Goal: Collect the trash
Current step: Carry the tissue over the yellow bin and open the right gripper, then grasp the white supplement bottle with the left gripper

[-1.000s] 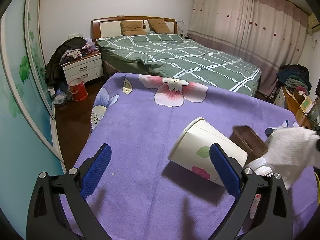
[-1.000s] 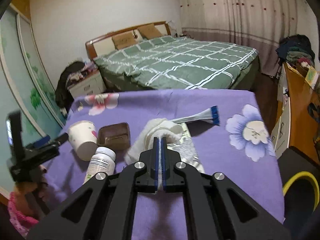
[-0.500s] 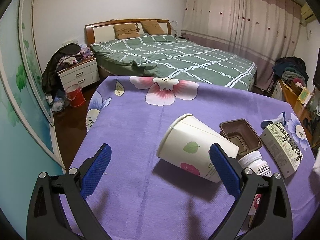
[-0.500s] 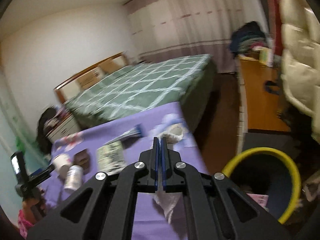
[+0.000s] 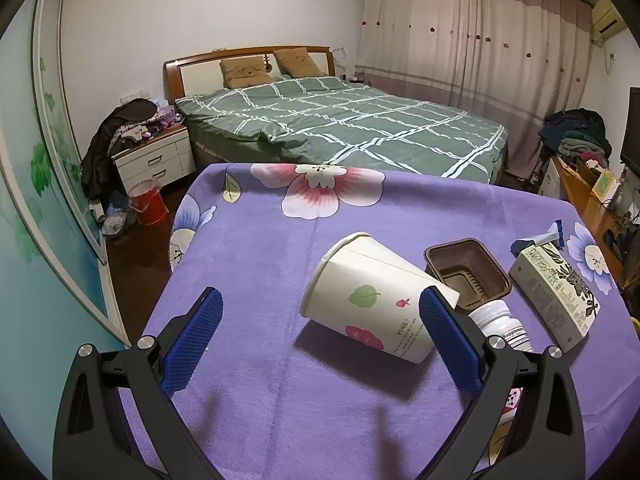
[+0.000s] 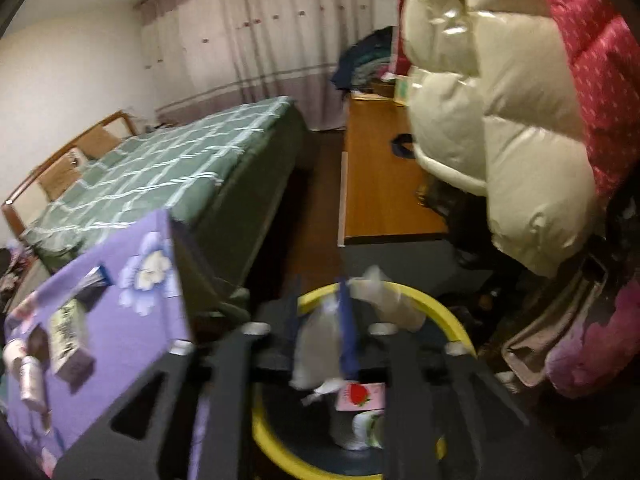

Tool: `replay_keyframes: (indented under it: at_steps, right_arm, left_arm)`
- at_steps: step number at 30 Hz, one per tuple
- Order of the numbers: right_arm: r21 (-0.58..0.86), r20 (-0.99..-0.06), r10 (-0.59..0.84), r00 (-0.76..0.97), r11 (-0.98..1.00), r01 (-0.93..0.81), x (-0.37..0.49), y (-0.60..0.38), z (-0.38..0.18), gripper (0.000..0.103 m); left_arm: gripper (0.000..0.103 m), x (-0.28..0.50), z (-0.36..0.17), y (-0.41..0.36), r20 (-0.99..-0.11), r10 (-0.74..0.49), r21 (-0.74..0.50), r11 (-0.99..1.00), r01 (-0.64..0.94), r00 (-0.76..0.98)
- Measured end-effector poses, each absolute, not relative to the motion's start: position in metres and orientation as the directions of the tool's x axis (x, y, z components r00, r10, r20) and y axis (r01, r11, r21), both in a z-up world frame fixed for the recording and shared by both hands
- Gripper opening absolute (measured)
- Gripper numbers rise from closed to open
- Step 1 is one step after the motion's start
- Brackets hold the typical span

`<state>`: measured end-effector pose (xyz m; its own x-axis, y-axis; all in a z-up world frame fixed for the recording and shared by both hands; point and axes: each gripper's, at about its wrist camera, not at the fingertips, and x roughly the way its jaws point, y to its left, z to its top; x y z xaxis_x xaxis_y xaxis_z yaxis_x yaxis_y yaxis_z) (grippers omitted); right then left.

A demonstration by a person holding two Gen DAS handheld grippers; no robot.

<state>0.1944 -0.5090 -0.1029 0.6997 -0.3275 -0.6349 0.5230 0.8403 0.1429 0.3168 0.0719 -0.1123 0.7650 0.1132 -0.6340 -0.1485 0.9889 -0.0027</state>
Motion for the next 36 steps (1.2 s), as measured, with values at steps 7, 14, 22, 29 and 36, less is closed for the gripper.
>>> replay_keyframes:
  at_steps: [7, 14, 22, 29, 36]
  right_arm:
    - [0.187, -0.614, -0.220, 0.758, 0.892, 0.411, 0.225, -0.463, -0.101, 0.032]
    - [0.120, -0.623, -0.118, 0.773, 0.962, 0.243, 0.264, -0.388, -0.115, 0.032]
    - [0.085, -0.658, -0.065, 0.750, 0.984, 0.160, 0.268, -0.362, -0.135, 0.034]
    - [0.090, -0.658, -0.046, 0.751, 0.986, 0.140, 0.267, -0.359, -0.137, 0.040]
    - [0.105, -0.656, -0.034, 0.754, 0.985, 0.136, 0.264, -0.360, -0.135, 0.040]
  left_arm:
    - [0.097, 0.315, -0.111, 0.061, -0.639, 0.074, -0.011, 0.994, -0.105, 0.766]
    - [0.097, 0.310, -0.115, 0.036, -0.660, 0.001, -0.025, 0.999, -0.023, 0.752]
    - [0.097, 0.295, -0.112, -0.010, -0.690, -0.112, -0.073, 0.994, 0.085, 0.715]
    - [0.087, 0.305, -0.131, -0.039, -0.759, -0.088, -0.034, 0.995, 0.097, 0.645]
    - [0.065, 0.323, -0.151, -0.043, -0.808, -0.087, -0.043, 0.995, 0.088, 0.583]
